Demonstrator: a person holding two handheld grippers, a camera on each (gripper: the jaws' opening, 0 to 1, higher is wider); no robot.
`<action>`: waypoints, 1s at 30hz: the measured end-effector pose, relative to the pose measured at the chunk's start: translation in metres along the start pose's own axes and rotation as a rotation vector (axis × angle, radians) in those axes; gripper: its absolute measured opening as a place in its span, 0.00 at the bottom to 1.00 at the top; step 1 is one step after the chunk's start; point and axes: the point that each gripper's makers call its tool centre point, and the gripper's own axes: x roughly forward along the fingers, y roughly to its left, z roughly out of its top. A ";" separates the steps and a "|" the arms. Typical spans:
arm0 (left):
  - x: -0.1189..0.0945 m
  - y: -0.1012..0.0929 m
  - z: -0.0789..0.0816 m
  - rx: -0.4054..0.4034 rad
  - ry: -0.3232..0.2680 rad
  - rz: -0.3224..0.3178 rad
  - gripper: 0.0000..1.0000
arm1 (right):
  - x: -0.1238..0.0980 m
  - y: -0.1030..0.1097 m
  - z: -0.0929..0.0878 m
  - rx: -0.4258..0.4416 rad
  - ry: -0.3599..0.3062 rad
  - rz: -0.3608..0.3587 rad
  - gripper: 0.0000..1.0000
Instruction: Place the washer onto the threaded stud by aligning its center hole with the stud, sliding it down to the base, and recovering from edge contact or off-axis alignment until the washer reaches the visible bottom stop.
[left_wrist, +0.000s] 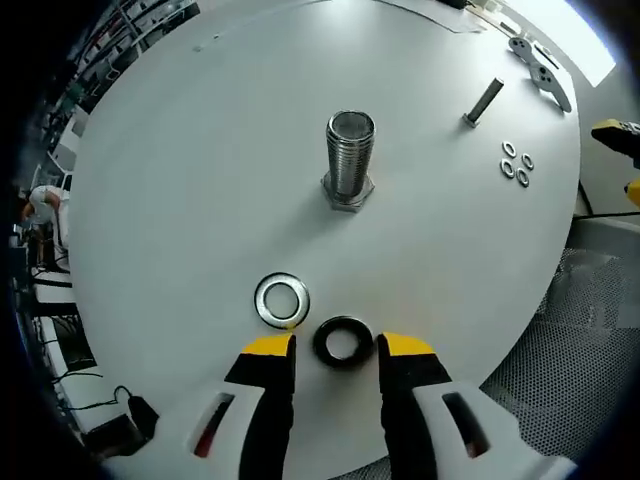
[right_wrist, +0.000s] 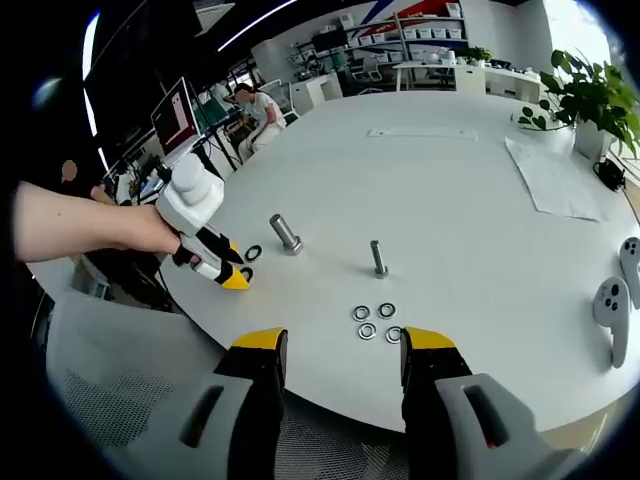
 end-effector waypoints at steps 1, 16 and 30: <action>0.000 0.000 0.000 -0.002 0.001 0.000 0.30 | 0.000 0.001 0.000 -0.002 0.001 0.001 0.48; 0.002 -0.004 0.000 0.007 0.033 -0.009 0.23 | -0.003 0.000 0.004 -0.004 -0.020 -0.004 0.48; 0.001 -0.005 -0.001 0.006 -0.002 -0.012 0.20 | -0.004 0.003 0.006 -0.008 -0.027 0.005 0.48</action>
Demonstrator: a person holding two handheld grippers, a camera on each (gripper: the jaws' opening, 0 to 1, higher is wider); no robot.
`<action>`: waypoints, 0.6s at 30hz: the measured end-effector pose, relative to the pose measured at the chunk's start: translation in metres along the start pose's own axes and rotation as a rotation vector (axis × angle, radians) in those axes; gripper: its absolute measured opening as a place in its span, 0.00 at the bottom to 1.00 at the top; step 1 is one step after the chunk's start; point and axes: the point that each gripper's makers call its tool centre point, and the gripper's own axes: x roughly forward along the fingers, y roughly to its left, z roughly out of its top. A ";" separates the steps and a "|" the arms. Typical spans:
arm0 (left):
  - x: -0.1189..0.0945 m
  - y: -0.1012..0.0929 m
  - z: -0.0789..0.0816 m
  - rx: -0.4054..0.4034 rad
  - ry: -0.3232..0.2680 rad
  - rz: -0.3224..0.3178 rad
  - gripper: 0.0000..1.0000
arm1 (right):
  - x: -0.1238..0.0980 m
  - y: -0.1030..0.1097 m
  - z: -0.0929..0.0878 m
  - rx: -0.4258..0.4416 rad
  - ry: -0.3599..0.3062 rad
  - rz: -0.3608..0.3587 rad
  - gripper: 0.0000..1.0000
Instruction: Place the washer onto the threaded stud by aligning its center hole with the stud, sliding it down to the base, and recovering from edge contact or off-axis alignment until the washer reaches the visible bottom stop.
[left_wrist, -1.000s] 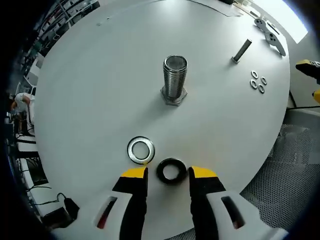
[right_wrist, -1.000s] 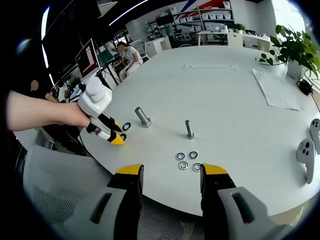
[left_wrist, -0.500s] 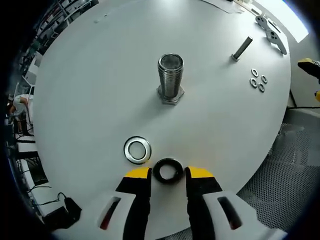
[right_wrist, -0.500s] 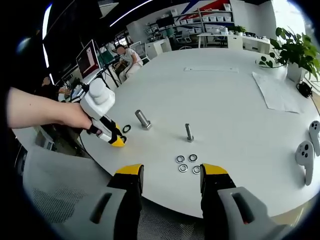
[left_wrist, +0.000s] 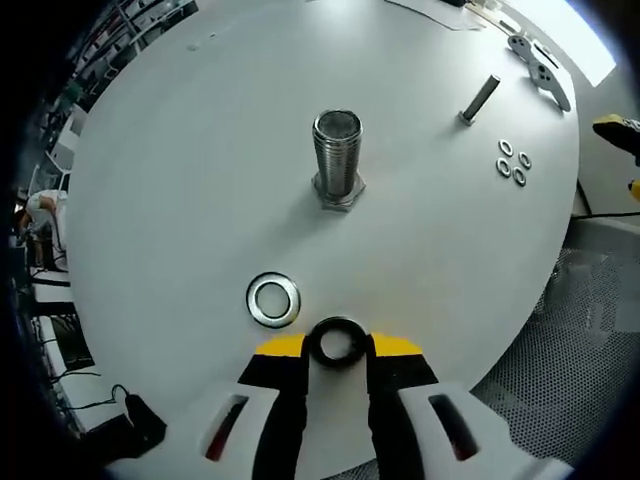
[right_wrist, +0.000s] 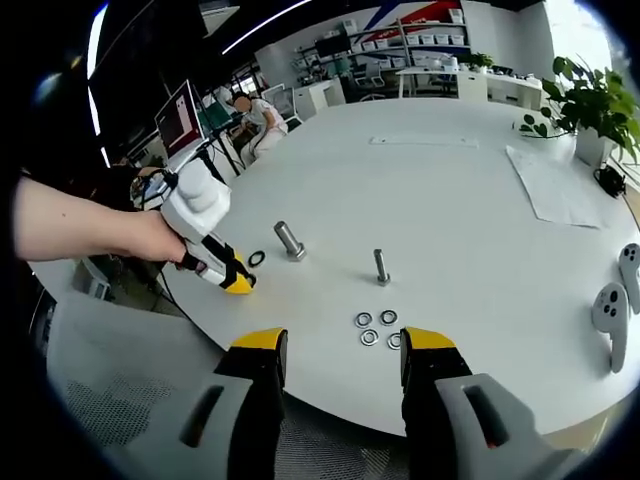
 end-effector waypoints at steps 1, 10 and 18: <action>0.000 0.000 0.000 0.001 -0.001 -0.001 0.20 | 0.000 0.000 0.000 0.001 0.000 0.000 0.48; -0.001 -0.003 -0.002 0.094 0.002 -0.010 0.21 | 0.001 0.001 0.000 -0.002 0.001 0.006 0.48; -0.001 -0.004 -0.003 0.183 0.006 -0.030 0.24 | 0.001 0.000 0.000 0.003 -0.001 0.005 0.48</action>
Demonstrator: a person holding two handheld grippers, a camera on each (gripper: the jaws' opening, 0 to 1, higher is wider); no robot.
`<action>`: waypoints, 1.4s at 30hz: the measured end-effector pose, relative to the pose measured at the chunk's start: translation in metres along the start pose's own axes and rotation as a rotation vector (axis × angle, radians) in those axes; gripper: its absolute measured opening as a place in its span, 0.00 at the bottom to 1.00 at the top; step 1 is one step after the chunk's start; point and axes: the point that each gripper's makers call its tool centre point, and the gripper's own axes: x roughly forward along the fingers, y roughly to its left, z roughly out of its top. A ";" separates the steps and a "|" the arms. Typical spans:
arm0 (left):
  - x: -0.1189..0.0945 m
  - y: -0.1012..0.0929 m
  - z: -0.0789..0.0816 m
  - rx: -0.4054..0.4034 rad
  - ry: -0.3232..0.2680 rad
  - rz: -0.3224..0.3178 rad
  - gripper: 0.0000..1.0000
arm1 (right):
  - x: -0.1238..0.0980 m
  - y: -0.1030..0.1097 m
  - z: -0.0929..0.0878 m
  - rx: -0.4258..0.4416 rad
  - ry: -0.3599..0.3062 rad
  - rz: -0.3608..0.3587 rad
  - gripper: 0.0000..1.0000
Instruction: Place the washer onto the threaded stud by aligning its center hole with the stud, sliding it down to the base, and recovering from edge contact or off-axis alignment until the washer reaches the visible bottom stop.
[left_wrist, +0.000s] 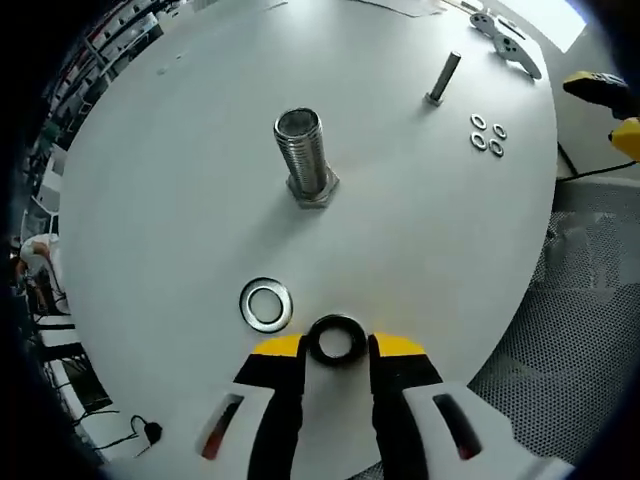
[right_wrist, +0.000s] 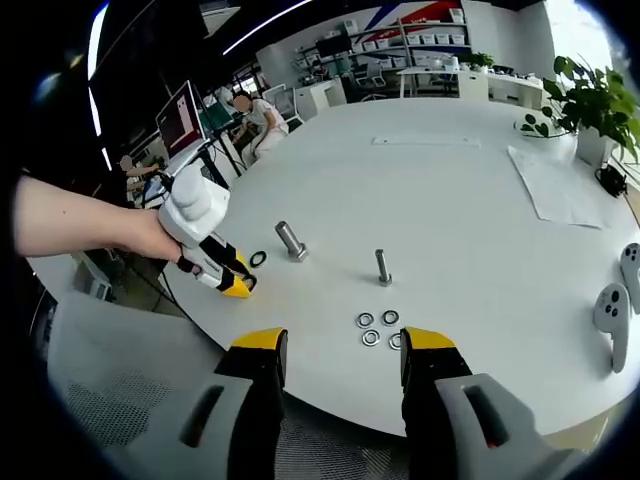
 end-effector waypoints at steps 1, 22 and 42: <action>0.000 -0.001 0.000 0.003 0.005 0.002 0.24 | 0.000 0.000 0.000 0.001 -0.001 -0.001 0.48; 0.000 0.003 0.001 -0.006 -0.014 0.014 0.18 | 0.001 -0.001 -0.001 0.001 0.006 -0.005 0.48; -0.041 0.005 0.045 0.060 -0.145 0.004 0.18 | 0.002 -0.001 -0.001 0.009 0.008 -0.004 0.48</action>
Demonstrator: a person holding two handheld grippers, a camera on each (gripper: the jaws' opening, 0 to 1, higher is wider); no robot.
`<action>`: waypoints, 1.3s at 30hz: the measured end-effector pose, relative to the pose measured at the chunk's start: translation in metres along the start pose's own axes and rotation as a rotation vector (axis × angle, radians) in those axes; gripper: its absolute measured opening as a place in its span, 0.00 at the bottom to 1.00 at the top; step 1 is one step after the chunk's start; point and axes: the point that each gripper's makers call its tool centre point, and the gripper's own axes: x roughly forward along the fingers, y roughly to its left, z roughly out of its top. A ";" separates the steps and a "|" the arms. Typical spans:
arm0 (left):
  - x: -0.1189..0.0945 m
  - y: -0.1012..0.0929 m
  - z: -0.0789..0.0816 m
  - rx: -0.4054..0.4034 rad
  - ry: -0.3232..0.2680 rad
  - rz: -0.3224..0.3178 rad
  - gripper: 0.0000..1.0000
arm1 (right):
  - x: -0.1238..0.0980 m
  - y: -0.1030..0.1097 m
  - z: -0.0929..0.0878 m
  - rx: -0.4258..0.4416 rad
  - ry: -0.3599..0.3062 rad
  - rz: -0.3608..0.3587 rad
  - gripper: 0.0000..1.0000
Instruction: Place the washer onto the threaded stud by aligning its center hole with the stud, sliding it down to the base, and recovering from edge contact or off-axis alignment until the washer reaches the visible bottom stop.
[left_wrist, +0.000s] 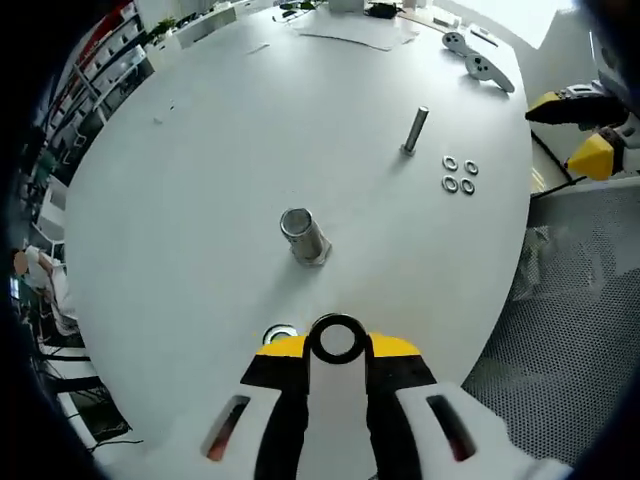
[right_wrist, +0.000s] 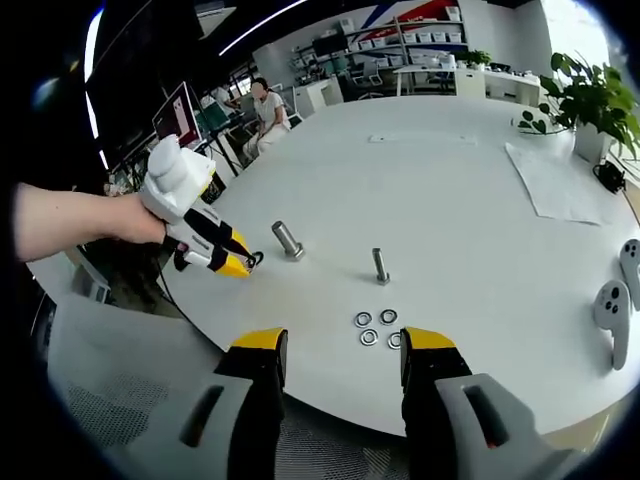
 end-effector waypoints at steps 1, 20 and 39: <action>-0.003 0.001 0.005 0.002 -0.009 -0.002 0.18 | 0.000 0.000 0.000 -0.002 0.001 0.000 0.48; -0.014 0.017 0.058 0.063 -0.068 0.020 0.18 | 0.000 -0.001 0.001 0.003 -0.003 -0.002 0.48; 0.011 0.016 0.061 0.119 0.009 0.022 0.18 | 0.000 0.000 0.003 0.010 -0.014 0.004 0.48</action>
